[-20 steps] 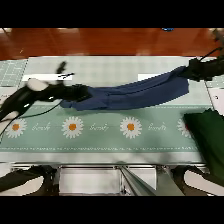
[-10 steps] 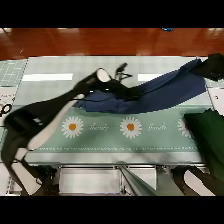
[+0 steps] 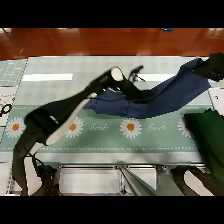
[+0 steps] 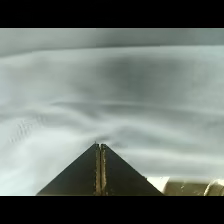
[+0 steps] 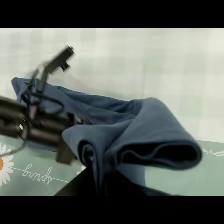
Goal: Fold the shirts.
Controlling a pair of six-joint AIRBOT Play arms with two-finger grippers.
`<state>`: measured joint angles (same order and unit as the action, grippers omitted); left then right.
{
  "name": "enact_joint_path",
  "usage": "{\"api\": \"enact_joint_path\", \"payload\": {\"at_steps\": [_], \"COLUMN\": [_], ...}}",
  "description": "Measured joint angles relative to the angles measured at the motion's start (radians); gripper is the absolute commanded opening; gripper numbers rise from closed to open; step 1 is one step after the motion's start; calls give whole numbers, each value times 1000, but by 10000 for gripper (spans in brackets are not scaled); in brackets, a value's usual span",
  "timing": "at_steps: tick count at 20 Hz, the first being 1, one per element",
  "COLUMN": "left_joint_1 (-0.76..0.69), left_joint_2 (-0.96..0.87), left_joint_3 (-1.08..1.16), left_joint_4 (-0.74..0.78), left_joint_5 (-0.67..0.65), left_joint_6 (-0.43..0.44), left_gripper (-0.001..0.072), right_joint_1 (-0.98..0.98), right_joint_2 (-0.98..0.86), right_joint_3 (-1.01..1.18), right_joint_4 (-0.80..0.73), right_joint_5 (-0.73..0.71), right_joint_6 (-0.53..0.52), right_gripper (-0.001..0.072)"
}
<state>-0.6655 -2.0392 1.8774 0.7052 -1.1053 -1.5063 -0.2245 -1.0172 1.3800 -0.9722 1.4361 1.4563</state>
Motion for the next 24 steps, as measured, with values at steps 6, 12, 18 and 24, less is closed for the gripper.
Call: {"api": "enact_joint_path", "payload": {"at_steps": [6, 12, 18, 24], "left_joint_1": [246, 528, 663, 686], "left_joint_2": [260, 722, 1102, 1218], "left_joint_3": [-153, -584, -1002, -1172], "left_joint_4": [159, 215, 220, 214], "left_joint_5": [-152, -78, -33, 9], "left_joint_6": [69, 158, 201, 209], "left_gripper": [17, 17, 17, 17], "right_joint_1": [228, 509, 645, 677], "right_joint_2": [-99, -332, -544, -669], "right_joint_3": [1, 3, 4, 4], "right_joint_4": [28, 212, 441, 600], "right_joint_5": [-151, -413, -554, -588], "right_joint_6": [35, 35, -47, -122], "right_gripper": [23, 23, 23, 24]}}
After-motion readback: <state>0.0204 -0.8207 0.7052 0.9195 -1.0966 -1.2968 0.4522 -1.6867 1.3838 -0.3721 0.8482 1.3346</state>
